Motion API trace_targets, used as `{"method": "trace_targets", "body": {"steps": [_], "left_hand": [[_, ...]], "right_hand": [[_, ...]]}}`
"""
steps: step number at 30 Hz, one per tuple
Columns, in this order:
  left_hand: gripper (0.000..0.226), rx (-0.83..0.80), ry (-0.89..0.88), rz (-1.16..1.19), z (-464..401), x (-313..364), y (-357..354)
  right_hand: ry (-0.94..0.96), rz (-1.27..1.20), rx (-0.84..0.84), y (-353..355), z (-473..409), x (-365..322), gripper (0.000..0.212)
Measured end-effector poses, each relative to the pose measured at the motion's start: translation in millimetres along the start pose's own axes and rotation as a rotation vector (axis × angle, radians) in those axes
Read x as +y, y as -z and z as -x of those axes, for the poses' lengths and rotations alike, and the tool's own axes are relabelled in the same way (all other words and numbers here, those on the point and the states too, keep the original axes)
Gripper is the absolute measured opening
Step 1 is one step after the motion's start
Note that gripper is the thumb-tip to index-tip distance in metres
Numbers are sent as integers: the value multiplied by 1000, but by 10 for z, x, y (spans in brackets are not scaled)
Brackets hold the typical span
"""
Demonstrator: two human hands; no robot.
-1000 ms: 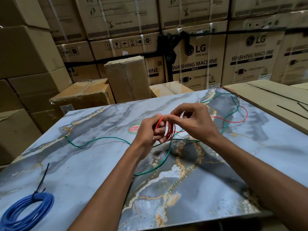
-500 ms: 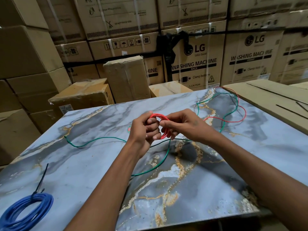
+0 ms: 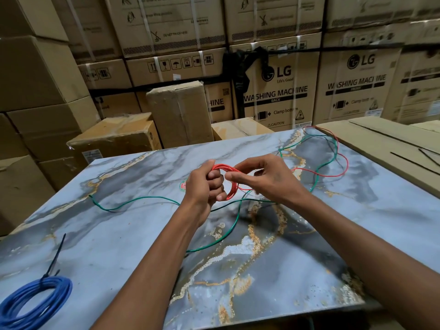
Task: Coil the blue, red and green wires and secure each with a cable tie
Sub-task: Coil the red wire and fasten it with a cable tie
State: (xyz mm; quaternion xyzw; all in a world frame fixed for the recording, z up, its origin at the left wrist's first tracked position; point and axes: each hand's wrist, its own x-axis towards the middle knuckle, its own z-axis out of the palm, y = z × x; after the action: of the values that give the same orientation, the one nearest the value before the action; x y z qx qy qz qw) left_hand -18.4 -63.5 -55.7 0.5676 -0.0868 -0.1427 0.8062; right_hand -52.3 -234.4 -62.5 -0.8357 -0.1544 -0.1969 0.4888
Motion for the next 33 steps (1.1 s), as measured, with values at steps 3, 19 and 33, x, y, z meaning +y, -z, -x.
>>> {"method": "trace_targets", "body": {"steps": [3, 19, 33], "left_hand": [[47, -3, 10, 86, -18, 55, 54], [49, 118, -88, 735, -157, 240, 436], [50, 519, -313, -227, -232, 11, 327]], "right_hand": [[51, -35, 68, 164, -21, -55, 28], [263, 367, 397, 483, -110, 232, 17], [240, 645, -267, -162, 137, -121, 29]]}}
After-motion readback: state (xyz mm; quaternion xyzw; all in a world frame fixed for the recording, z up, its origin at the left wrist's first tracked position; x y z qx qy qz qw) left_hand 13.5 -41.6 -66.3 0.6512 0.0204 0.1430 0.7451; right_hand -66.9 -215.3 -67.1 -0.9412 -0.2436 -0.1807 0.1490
